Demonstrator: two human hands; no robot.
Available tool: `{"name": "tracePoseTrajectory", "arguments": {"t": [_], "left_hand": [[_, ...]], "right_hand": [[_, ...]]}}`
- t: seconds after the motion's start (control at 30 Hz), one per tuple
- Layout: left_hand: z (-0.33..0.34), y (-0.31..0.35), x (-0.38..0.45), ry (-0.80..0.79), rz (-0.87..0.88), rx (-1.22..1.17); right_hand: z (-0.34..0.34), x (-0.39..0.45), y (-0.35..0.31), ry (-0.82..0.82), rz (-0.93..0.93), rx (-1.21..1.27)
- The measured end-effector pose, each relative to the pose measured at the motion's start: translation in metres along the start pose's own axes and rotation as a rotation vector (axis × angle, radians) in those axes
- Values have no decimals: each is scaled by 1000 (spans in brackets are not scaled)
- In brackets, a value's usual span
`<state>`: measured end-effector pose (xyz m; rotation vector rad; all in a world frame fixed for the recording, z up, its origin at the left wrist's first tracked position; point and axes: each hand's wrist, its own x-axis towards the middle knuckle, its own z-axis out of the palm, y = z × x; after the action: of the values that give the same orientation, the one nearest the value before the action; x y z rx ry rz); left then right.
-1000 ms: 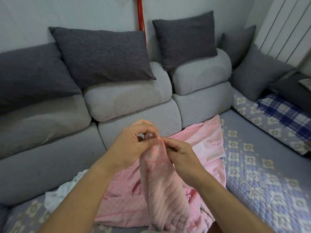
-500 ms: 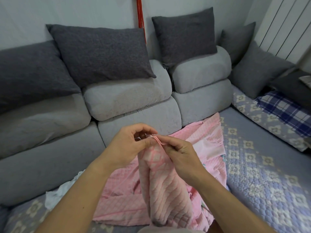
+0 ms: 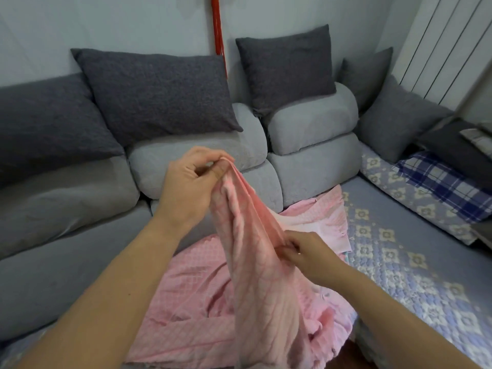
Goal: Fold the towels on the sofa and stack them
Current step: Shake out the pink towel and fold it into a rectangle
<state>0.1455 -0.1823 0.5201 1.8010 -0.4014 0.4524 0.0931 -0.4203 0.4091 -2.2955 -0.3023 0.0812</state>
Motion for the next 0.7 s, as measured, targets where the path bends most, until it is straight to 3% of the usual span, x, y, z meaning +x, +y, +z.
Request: {"name": "tracePoseTrajectory", "arguments": {"t": [0.17, 0.3, 0.47, 0.57, 0.63, 0.7], "left_hand": [[1, 46, 65, 69, 87, -85], [7, 111, 118, 49, 215, -122], [25, 194, 166, 10, 467, -36], [39, 233, 186, 44, 543, 11], [46, 253, 195, 69, 564, 28], [50, 265, 201, 80, 556, 18]], "right_hand": [[-61, -6, -17, 514, -120, -80], [-122, 0, -24, 787, -554, -425], [-166, 10, -23, 674, -499, -722], [-162, 12, -39, 633, -361, -546], [-159, 15, -57, 544, -254, -291], [-158, 14, -75, 441, -282, -51]]}}
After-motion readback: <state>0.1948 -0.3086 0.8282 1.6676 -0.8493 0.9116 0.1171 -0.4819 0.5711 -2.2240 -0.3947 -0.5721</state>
